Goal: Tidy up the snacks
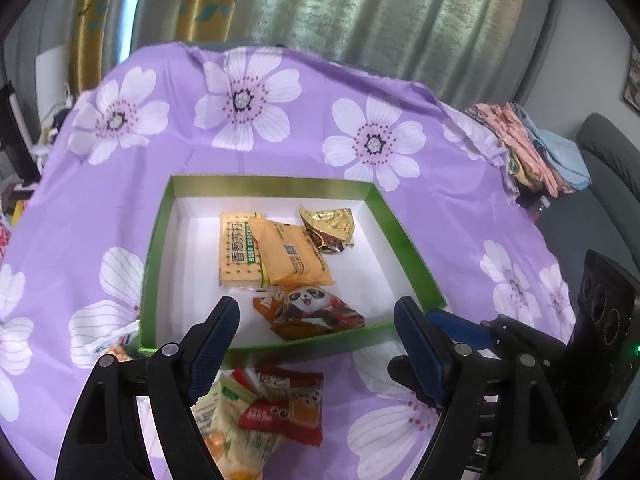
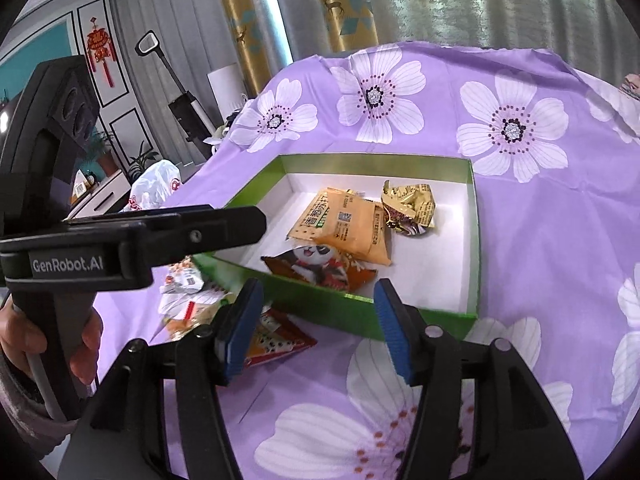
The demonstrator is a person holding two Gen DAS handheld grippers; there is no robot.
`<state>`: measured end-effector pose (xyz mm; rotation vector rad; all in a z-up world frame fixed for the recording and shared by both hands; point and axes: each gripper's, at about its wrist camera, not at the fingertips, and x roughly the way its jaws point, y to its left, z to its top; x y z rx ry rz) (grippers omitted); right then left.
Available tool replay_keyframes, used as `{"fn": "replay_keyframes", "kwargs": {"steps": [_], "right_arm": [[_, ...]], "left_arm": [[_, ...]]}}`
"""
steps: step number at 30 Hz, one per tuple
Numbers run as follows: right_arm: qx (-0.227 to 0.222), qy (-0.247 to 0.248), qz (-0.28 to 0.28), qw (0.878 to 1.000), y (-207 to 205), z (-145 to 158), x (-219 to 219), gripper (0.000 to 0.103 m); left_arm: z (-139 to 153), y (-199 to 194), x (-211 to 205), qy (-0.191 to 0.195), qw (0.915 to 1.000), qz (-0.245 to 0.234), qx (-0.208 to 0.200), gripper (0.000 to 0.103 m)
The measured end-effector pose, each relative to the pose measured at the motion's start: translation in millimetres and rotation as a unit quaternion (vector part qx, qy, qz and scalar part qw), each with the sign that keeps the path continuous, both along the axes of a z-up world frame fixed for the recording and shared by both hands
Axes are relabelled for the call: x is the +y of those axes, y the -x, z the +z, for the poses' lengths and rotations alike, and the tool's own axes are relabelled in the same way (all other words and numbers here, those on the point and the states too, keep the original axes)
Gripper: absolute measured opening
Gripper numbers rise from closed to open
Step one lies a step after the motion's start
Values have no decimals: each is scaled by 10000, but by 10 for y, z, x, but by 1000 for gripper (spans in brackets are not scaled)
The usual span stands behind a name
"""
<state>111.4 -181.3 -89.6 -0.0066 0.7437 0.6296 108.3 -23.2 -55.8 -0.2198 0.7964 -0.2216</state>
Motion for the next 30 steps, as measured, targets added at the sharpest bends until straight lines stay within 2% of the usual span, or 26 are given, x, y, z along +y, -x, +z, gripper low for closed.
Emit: {"fn": "replay_keyframes", "kwargs": {"steps": [7,10,12,13,15,20,25,30], "right_arm": [[-60,-76,53,9999,304,101,-27,64],[-125,-56,14,9999,445,149,-33,77],[-138,-61,-83,9999,522,177,-52,84],[-122,-77,-115,9998,563,186,-61,85],[-88,-108,-157,9998,642,194,-79,89],[-30,-98,-115,9999,787,170,-87,89],[94,-133,-114,9998,905,100,-129,89],[405,-236,49,9989,968,-102,-115,90]], "left_arm": [[126,328,-52,-413,9988,112,-231,80],[130,474,-47,-478,9984,128,-273,82],[110,553,-40,-509,9982,163,-268,101],[105,580,-34,-504,9982,173,-276,101],[91,652,-18,-479,9984,182,-258,101],[47,791,42,-392,9989,191,-171,101],[-99,932,220,-33,9998,177,24,101],[-315,1068,347,199,9996,74,179,101]]}}
